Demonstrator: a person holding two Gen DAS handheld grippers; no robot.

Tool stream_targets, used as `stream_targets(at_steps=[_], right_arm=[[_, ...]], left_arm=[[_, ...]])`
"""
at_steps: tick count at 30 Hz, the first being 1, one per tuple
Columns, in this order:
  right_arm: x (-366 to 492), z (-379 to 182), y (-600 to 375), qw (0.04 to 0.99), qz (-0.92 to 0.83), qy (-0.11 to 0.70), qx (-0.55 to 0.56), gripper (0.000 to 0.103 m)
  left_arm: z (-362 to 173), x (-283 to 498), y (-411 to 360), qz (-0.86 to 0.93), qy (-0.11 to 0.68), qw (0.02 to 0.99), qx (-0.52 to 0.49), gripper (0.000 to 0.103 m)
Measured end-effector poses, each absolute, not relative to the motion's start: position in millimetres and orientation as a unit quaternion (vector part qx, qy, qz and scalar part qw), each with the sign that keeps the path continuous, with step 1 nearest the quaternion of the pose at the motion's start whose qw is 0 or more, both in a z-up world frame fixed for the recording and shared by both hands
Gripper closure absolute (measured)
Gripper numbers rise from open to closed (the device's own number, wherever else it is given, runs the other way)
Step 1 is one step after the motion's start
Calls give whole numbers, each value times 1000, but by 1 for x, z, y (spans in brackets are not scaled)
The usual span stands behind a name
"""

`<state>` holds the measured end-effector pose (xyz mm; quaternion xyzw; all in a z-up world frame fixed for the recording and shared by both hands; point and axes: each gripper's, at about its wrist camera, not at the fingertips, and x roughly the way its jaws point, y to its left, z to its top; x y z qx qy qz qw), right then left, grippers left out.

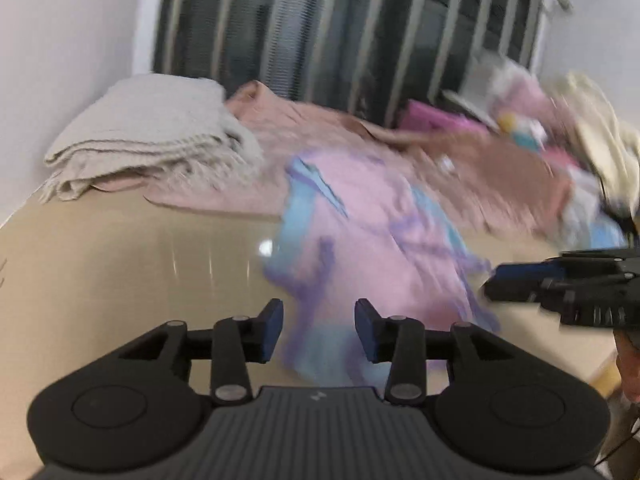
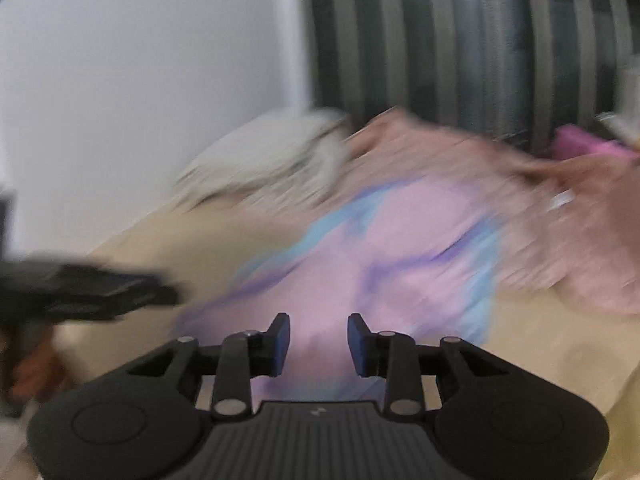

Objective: Fold clothes
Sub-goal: 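Grasp the garment edge with the right gripper while the left gripper grasps another edge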

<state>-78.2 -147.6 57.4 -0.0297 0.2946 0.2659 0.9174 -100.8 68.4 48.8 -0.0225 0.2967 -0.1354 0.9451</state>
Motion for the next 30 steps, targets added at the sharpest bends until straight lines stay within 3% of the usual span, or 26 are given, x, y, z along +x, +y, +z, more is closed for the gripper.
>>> stream_targets(at_steps=[3, 5, 6, 8, 11, 18, 24, 27, 30], right_arm=[[-91, 41, -119, 919, 255, 292, -70, 71], [-85, 31, -104, 929, 216, 283, -102, 71], [-81, 25, -100, 931, 194, 286, -117, 73], [-75, 14, -92, 934, 153, 289, -142, 91], [-91, 18, -102, 940, 134, 277, -150, 94], [-137, 37, -138, 949, 90, 250, -167, 94], [-138, 6, -131, 943, 64, 259, -200, 89], [-140, -5, -128, 940, 63, 255, -218, 89], [-143, -10, -127, 942, 60, 243, -225, 81]], left_arm=[[39, -101, 46, -114, 298, 947, 16, 64], [32, -98, 36, -98, 302, 948, 36, 76], [28, -96, 33, -90, 305, 947, 42, 83], [25, -102, 28, -88, 306, 946, 58, 95], [28, -118, 35, -68, 288, 954, 55, 100], [43, -155, 22, -76, 248, 962, 85, 100], [17, -156, 7, -42, 260, 951, 159, 94], [10, -156, 8, -32, 270, 950, 150, 90], [6, -157, 10, -9, 263, 953, 149, 80]])
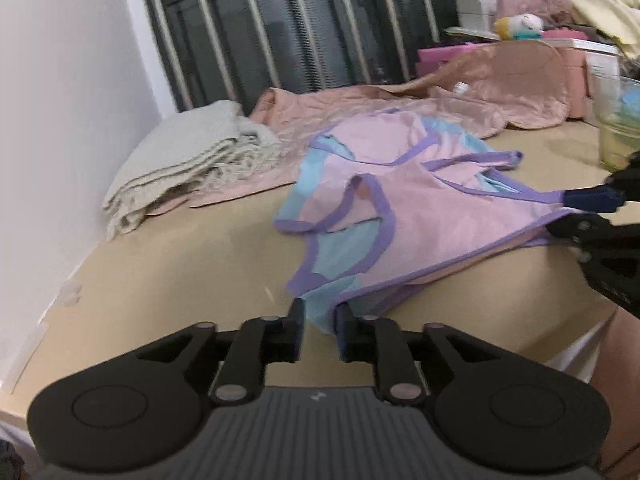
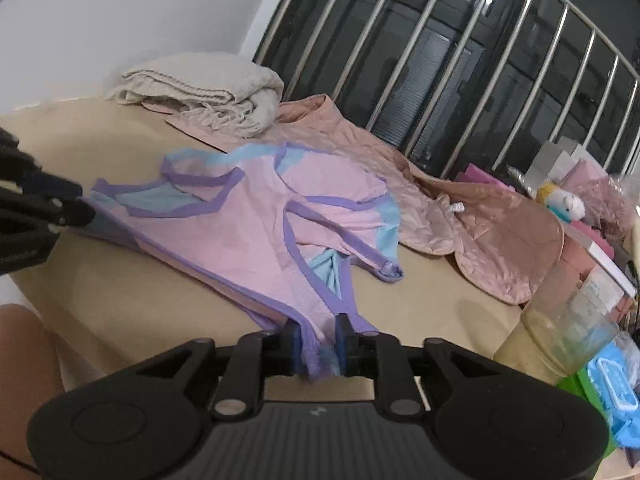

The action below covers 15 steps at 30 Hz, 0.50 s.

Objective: Fold clothes
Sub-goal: 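Grasp the garment edge with the right gripper while the left gripper grasps another edge, then lift the garment with both grippers and flip it over, then release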

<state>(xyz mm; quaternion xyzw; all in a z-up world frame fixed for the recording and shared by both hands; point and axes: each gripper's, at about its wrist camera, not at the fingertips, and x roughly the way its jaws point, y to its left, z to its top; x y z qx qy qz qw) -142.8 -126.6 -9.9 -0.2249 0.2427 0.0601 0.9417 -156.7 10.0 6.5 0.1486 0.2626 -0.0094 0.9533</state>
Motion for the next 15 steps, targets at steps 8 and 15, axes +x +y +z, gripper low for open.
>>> stream_targets(at_steps=[8, 15], right_arm=[[-152, -11, -130, 943, 50, 233, -231, 76], [-159, -4, -141, 946, 63, 239, -207, 101]], left_arm=[[9, -149, 14, 2, 278, 953, 120, 92], [25, -153, 17, 3, 274, 958, 91, 101]])
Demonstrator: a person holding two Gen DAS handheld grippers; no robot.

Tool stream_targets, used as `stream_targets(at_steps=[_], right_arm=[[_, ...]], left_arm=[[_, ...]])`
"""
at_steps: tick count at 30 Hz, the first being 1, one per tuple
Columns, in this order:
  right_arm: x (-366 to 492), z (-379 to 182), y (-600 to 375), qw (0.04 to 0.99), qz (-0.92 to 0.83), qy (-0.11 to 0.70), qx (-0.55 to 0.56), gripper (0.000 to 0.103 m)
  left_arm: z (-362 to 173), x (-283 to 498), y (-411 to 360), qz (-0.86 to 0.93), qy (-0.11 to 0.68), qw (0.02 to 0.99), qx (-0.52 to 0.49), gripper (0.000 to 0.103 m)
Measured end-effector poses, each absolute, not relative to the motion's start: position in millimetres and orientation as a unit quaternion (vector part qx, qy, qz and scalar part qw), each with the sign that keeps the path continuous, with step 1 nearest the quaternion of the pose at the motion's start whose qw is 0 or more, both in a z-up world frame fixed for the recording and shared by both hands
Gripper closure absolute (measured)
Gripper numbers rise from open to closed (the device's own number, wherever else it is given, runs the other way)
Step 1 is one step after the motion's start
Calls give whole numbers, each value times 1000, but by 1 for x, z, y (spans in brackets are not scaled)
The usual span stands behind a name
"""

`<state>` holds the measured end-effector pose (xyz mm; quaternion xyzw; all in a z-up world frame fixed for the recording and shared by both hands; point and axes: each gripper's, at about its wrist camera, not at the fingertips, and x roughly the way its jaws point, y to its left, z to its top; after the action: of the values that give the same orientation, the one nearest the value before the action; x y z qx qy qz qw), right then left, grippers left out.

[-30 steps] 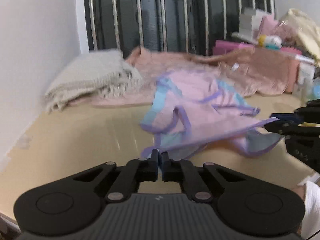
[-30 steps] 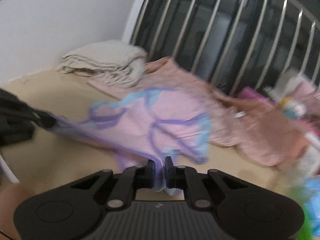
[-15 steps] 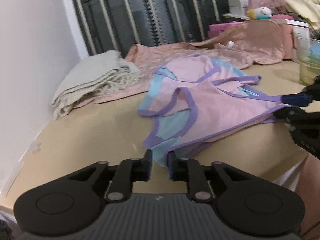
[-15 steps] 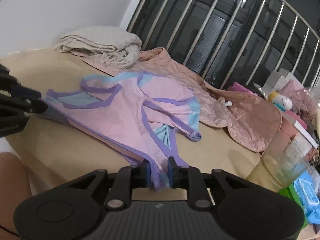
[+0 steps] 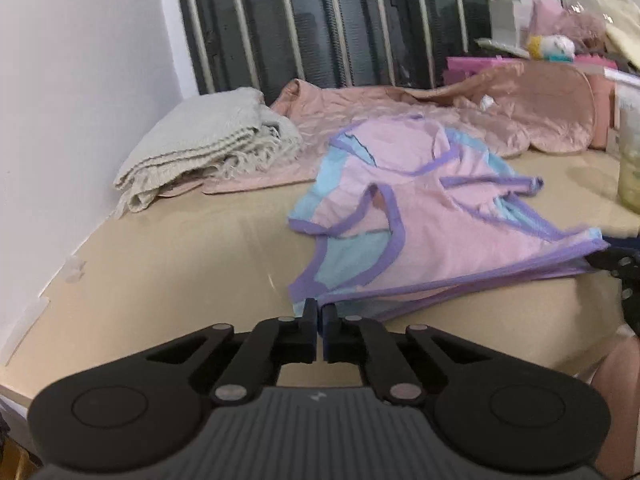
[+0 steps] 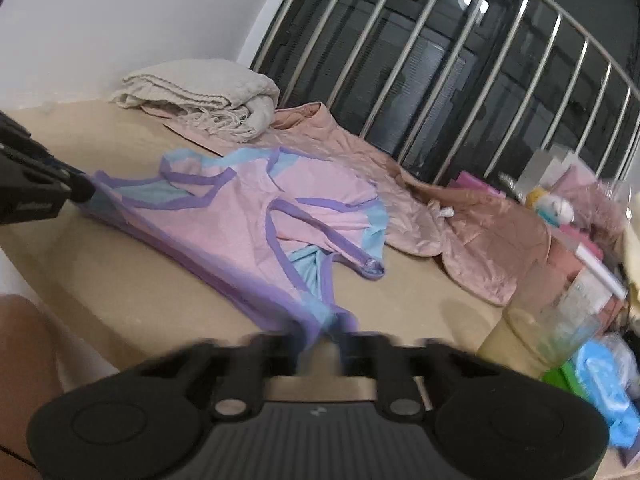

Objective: Fold clothes
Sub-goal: 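Lift the garment with both grippers and flip it over, then release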

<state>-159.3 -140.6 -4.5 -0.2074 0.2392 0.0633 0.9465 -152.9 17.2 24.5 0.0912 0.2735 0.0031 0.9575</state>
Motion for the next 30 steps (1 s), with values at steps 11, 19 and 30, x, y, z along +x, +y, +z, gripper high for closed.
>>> stream_targets(at_steps=[11, 19, 30], right_arm=[[-222, 110, -167, 978, 72, 92, -172, 102], [-221, 168, -188, 979, 85, 37, -182, 102], [-2, 256, -162, 988, 23, 2, -151, 102]], left_arm=[[149, -218, 33, -51, 127, 990, 29, 102], [182, -177, 33, -97, 113, 989, 19, 102], [298, -2, 26, -46, -3, 999, -9, 102]])
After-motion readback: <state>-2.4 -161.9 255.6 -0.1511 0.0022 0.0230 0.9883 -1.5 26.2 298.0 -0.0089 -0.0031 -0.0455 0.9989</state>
